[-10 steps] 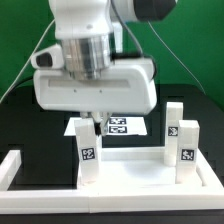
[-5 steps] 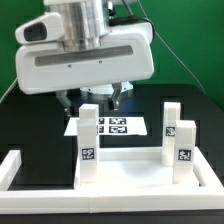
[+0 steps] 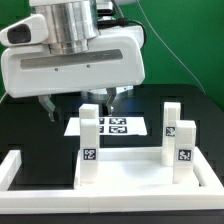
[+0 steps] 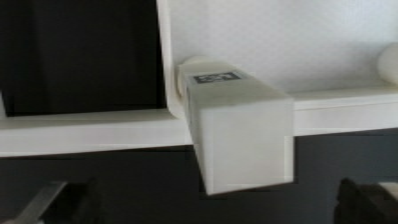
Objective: Assemble desk
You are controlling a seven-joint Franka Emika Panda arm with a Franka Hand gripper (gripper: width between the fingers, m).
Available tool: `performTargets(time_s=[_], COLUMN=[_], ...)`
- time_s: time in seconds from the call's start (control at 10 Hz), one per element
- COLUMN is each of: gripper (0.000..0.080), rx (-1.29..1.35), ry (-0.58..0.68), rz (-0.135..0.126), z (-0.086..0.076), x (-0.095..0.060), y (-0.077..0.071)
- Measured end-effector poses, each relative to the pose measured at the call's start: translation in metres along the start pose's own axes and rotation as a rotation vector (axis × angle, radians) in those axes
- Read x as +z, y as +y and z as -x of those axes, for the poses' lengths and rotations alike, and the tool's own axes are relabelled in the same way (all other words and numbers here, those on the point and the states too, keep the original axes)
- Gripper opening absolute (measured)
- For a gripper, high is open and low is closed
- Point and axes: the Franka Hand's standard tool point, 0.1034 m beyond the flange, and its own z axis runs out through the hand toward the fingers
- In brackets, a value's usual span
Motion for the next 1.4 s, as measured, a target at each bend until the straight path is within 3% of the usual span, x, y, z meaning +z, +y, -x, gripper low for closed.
performTargets(time_s=[0.1,0.2,0.5,0.7,1.1,1.2,1.4], gripper=[0.0649,0.0649,0.0626,0.0289,0.0289,0.0289,0.0289], rx=[0.029,0.05,0.074,0.231,0.504,0.681,0.989], ry=[-0.005,0.01,0.029,0.032,0.035,0.04,0.042], rz=[0.001,0.033,0.036,0.031,0.027,0.026,-0.006], z=[0.002,0.019,0.017,0.017,0.017,0.017,0.011], x=[0.004,0.038,0.035,0.036,0.036,0.037,0.037], y=[0.001,0.012,0.009,0.008,0.008,0.005,0.002])
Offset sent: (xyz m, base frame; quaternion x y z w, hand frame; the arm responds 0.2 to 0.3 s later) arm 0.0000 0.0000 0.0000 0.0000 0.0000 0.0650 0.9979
